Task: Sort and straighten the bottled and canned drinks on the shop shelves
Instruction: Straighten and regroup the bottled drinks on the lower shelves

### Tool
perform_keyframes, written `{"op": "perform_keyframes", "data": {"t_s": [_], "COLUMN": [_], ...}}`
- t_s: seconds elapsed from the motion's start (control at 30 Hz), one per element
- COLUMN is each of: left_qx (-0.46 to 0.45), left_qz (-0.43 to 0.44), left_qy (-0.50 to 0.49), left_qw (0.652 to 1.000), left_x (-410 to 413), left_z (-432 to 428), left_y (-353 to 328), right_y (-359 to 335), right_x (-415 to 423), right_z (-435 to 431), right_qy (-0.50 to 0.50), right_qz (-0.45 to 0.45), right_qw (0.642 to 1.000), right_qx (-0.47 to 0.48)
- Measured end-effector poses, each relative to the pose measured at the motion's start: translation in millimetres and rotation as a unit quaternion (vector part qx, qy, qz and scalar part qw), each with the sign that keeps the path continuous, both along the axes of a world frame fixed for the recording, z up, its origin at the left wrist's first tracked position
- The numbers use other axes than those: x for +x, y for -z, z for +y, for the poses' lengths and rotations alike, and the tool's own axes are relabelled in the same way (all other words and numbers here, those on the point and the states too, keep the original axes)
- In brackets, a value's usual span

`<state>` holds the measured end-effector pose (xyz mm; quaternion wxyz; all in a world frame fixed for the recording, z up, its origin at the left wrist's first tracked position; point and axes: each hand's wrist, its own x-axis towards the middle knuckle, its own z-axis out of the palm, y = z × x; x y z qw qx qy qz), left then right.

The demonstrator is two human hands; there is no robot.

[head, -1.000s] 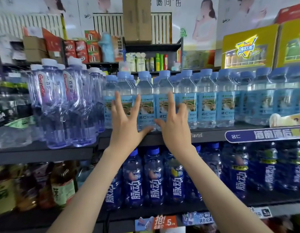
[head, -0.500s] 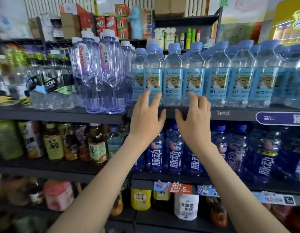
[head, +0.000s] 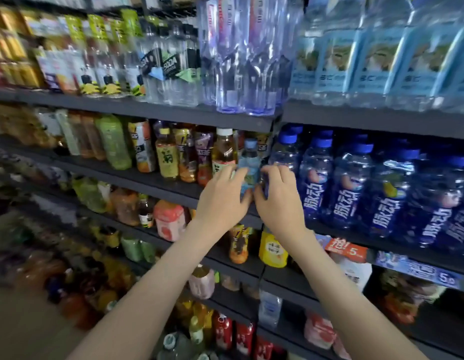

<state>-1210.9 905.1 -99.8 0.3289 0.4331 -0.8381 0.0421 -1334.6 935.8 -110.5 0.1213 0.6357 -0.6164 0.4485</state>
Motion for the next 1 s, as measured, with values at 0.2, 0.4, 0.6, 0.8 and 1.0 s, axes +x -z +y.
{"op": "perform_keyframes", "data": {"t_s": [0.2,0.4,0.6,0.8,1.0], "left_qx": [0.067,0.076,0.098,0.092,0.081], "left_qz": [-0.013,-0.013,-0.011,-0.002,-0.006], "left_qy": [-0.098,-0.171,-0.213,-0.244,-0.233], "left_qw": [0.993,0.982,0.972,0.965,0.969], "left_x": [125.1,304.2,458.1,561.5,638.7], "left_z": [-34.7,-87.7,-146.0,-222.9,-326.9], "left_y": [18.2,22.2,26.8,42.4,56.9], "right_y": [13.0,4.3,2.9,16.0,35.3], "right_x": [111.9,258.0,415.1,522.2,599.1], "right_z": [-52.0,-116.8,-196.6,-281.1,-395.1], "right_qy": [-0.075,-0.103,-0.142,-0.17,-0.176], "right_qz": [0.015,-0.034,-0.065,-0.082,-0.151], "right_qw": [0.995,0.992,0.984,0.976,0.966], "right_qx": [0.067,0.058,0.082,0.109,0.117]}}
